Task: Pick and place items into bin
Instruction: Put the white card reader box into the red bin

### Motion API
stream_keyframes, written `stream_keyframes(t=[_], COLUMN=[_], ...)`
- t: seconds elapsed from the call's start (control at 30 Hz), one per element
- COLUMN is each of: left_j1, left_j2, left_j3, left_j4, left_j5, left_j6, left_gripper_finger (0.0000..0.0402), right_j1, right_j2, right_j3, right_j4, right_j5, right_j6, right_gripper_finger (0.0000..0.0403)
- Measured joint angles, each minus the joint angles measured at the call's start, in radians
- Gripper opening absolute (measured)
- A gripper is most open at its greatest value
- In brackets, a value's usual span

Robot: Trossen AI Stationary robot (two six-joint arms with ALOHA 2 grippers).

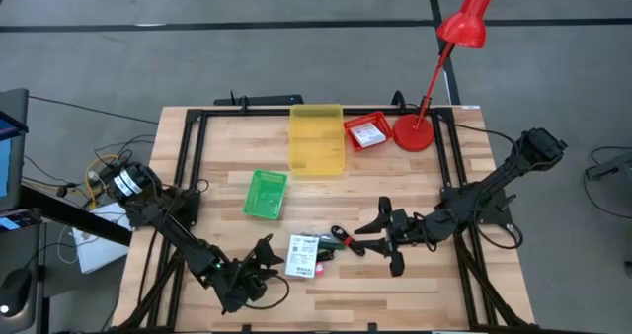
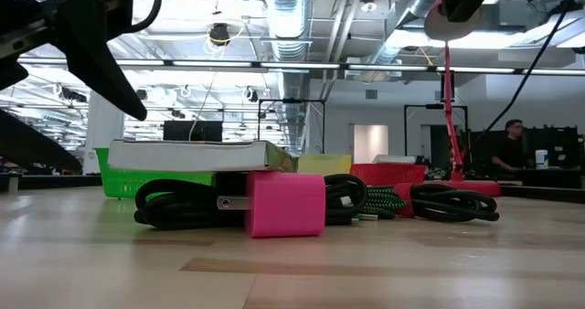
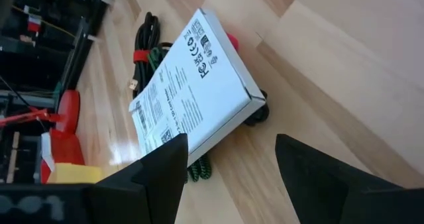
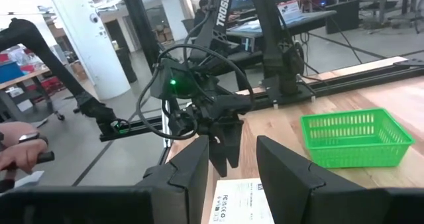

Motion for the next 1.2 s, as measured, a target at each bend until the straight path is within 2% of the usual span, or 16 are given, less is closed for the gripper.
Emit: stream_keyframes(t=[0.27,0.5,1.2], left_j1=[-0.006,-0.014,-0.005], left_j2=[0.069,0.109,0.113], left_j3=[-0.001,0.001,-0.002], left_j4=[0.006,0.048,0.136], left_j5=[-0.012,-0.189,-0.121], left_j6=[0.097,0.099,0.209], left_gripper_finger=[0.0222,0.0222,0.0222], right_j1=[0.000,0.000,0.000], right_j2=[0.000,0.000,0.000], right_j3=[0.000,0.000,0.000], right_j4=[0.000,0.000,0.000], right_j5=[0.000,0.000,0.000], right_j6=[0.000,0.000,0.000], right_gripper_finger=[0.0120,0.0120,0.0120])
